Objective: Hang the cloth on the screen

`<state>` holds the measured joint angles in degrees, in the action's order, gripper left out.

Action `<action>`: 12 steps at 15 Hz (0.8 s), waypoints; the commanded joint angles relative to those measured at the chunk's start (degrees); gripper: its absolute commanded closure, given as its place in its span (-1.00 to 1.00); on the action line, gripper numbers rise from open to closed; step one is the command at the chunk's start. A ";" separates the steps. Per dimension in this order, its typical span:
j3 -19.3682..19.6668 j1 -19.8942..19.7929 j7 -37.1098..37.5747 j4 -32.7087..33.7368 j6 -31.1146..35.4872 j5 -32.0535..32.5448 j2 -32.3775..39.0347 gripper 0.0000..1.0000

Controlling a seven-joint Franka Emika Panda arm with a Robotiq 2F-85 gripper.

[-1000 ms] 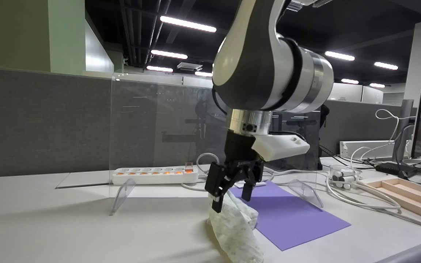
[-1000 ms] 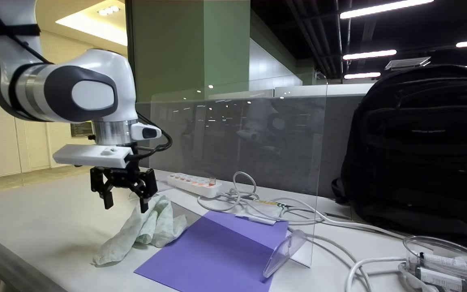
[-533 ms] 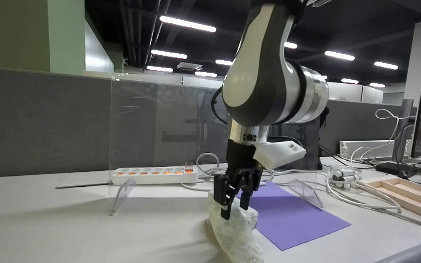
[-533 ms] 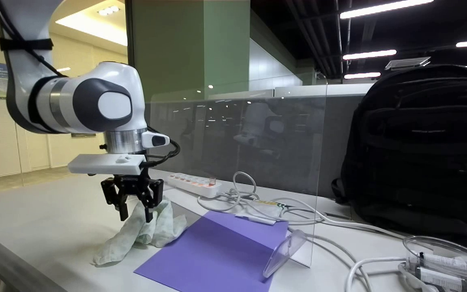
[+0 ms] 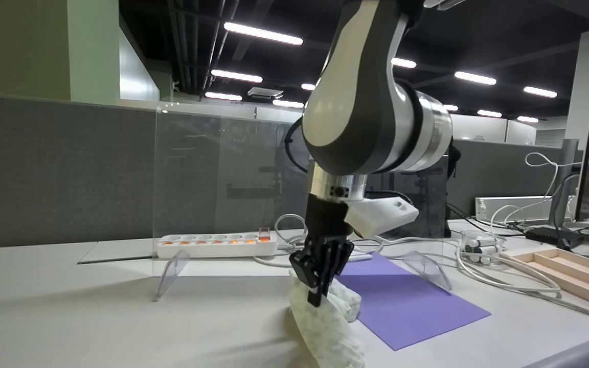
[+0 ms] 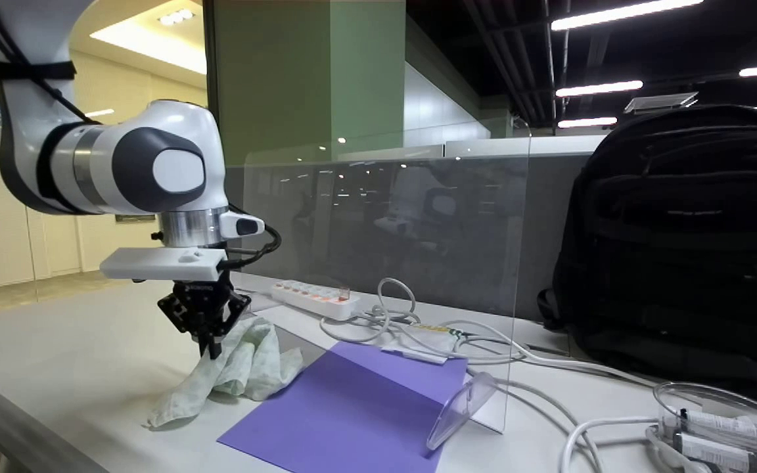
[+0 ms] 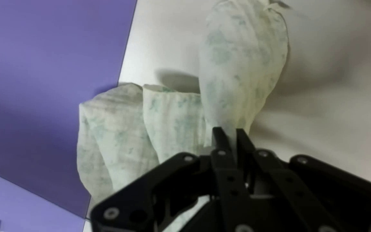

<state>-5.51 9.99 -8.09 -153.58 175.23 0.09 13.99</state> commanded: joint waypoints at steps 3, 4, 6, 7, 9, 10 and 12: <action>-4.79 -3.35 2.07 -0.05 -4.12 -1.28 -3.89 0.99; -7.50 -5.05 1.35 0.13 -6.02 -3.38 -5.31 0.99; -10.39 -6.17 -0.32 0.44 -10.33 -7.29 -9.91 0.99; -11.13 -5.93 -1.34 0.74 -12.97 -9.54 -13.05 0.99; -10.52 -4.04 -3.46 1.97 -18.75 -13.24 -19.06 0.99; -9.33 -2.91 -3.46 2.60 -21.45 -13.23 -21.82 0.99; -7.18 -1.24 -3.78 4.50 -27.60 -13.01 -27.63 0.99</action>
<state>-15.55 6.38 -11.10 -150.51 155.88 -12.02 -4.68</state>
